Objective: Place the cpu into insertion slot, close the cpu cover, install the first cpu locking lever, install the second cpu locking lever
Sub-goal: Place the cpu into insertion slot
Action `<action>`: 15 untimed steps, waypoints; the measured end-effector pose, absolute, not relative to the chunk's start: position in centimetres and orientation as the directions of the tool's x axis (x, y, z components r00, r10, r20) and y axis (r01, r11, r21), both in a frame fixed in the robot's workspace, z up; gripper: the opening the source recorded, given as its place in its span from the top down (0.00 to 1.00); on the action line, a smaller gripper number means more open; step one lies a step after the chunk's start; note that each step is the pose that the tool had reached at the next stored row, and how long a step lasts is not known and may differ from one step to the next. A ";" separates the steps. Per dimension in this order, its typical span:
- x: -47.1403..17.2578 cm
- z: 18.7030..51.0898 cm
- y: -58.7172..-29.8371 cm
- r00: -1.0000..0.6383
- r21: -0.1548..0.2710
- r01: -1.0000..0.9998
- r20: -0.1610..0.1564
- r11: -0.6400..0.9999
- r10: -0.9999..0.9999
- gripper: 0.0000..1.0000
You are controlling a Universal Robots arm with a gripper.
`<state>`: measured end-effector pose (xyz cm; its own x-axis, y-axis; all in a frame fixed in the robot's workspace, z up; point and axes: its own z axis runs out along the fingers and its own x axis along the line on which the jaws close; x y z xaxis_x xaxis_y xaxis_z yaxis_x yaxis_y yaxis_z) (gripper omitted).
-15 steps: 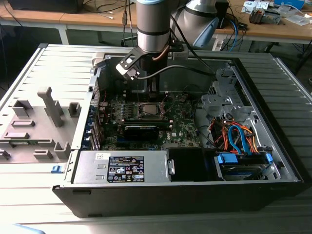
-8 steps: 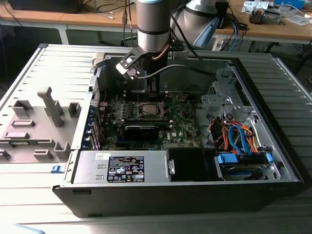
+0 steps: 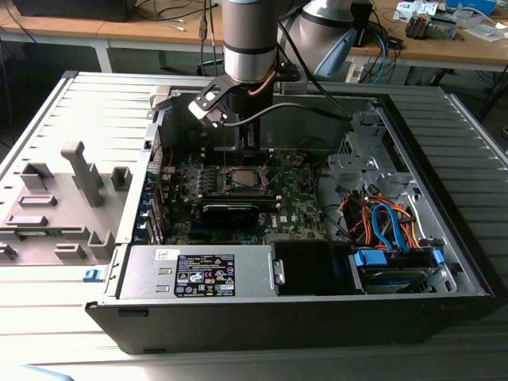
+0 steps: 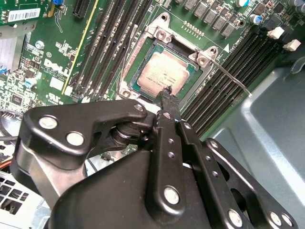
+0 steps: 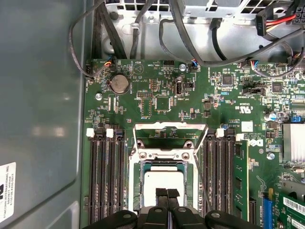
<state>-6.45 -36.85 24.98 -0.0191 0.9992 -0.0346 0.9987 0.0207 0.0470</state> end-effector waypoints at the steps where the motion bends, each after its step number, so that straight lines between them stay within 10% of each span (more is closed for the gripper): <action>1: -6.4 25.0 -36.9 -0.019 0.047 0.999 -0.035 0.021 0.999 0.89; 15: -6.4 25.3 -36.9 -0.019 0.047 0.999 -0.035 0.021 0.999 0.89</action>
